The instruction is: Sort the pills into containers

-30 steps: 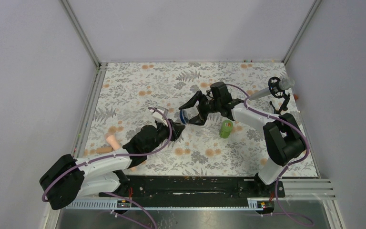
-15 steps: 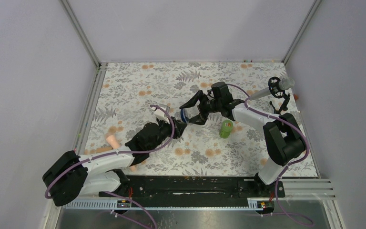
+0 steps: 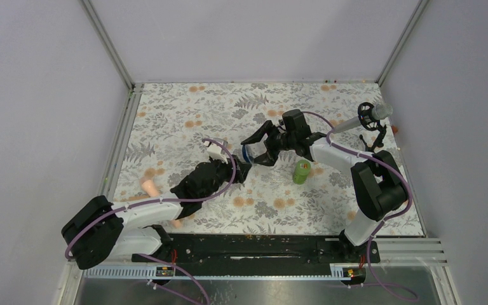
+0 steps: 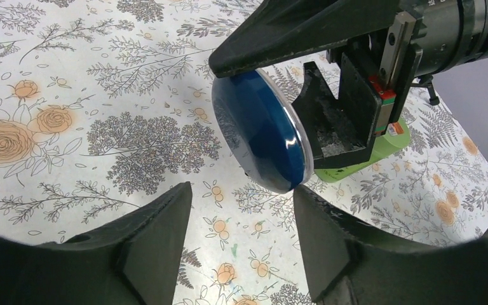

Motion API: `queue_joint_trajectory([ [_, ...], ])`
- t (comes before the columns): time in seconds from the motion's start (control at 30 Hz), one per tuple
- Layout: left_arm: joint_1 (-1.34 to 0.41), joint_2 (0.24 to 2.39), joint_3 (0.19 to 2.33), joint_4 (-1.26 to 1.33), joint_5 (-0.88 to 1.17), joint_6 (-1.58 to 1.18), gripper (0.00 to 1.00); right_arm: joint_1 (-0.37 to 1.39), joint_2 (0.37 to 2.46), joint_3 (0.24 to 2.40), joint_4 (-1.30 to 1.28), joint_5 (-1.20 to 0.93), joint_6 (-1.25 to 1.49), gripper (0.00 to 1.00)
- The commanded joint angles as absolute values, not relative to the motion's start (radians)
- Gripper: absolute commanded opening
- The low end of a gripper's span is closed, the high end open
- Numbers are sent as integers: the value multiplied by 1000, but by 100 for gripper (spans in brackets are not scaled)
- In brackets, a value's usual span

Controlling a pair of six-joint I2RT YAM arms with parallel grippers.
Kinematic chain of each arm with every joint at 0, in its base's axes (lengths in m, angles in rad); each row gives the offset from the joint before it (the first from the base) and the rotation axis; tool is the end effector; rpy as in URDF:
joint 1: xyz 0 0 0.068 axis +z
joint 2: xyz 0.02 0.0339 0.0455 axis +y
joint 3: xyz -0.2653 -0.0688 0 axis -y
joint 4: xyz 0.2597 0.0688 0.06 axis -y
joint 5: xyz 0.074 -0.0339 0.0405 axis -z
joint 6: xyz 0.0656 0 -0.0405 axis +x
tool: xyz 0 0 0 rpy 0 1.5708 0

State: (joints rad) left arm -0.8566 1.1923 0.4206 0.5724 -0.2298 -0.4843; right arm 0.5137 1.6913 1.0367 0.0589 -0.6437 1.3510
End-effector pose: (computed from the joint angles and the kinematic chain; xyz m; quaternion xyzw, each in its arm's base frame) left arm 0.1980 -0.2056 0.1946 0.0709 0.7690 -0.3213 0.5480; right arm 0.3283 0.2304 0.1954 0.2053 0.8260 0.5234 0.0404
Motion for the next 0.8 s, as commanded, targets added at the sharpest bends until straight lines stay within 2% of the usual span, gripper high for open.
queue_joint_trajectory([
  [0.0,-854,1199,453,712,-266,-483,63,523,1644,1026,40,-653,1327,54],
  [0.1,-853,1207,449,741,-234,-462,66,531,1645,1023,42,-646,1324,54],
  [0.37,-855,1239,458,749,-239,-463,67,549,1637,1020,29,-620,1322,53],
  [0.77,-897,1237,468,725,-535,-433,64,593,1614,1019,-84,-488,1305,50],
])
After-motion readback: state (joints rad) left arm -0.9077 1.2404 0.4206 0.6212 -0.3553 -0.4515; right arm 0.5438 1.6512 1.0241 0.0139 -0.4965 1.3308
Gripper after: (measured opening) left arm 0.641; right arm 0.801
